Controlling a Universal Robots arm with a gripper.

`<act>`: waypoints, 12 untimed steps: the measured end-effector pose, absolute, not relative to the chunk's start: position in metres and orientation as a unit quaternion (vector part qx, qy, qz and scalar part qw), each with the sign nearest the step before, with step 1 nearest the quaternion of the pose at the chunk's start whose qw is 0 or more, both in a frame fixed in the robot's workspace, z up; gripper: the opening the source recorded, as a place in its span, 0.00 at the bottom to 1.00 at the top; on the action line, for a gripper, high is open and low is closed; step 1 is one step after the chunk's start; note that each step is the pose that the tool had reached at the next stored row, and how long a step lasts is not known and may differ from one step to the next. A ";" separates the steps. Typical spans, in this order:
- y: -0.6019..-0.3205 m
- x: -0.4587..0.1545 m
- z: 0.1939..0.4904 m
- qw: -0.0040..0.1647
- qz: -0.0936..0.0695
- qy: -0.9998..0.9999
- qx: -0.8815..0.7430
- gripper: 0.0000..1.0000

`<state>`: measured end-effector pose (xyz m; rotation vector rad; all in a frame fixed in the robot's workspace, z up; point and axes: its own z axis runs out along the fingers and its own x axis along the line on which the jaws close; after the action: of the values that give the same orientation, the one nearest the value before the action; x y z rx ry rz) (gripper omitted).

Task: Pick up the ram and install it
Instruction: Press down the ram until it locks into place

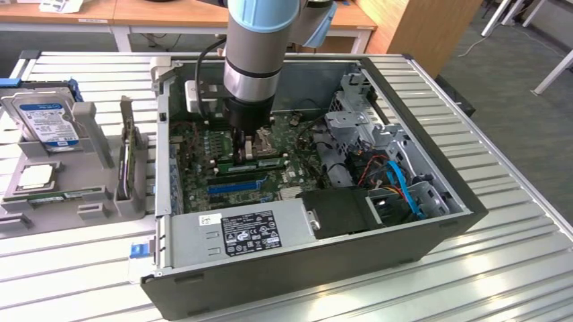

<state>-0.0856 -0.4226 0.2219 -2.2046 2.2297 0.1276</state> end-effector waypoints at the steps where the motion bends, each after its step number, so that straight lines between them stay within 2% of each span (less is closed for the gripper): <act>1: -0.423 -0.086 0.222 0.002 0.041 0.711 -0.703 0.10; 12: -0.422 -0.085 0.223 0.002 0.041 0.710 -0.703 0.10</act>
<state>-0.0854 -0.4225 0.2226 -2.2039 2.2288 0.1277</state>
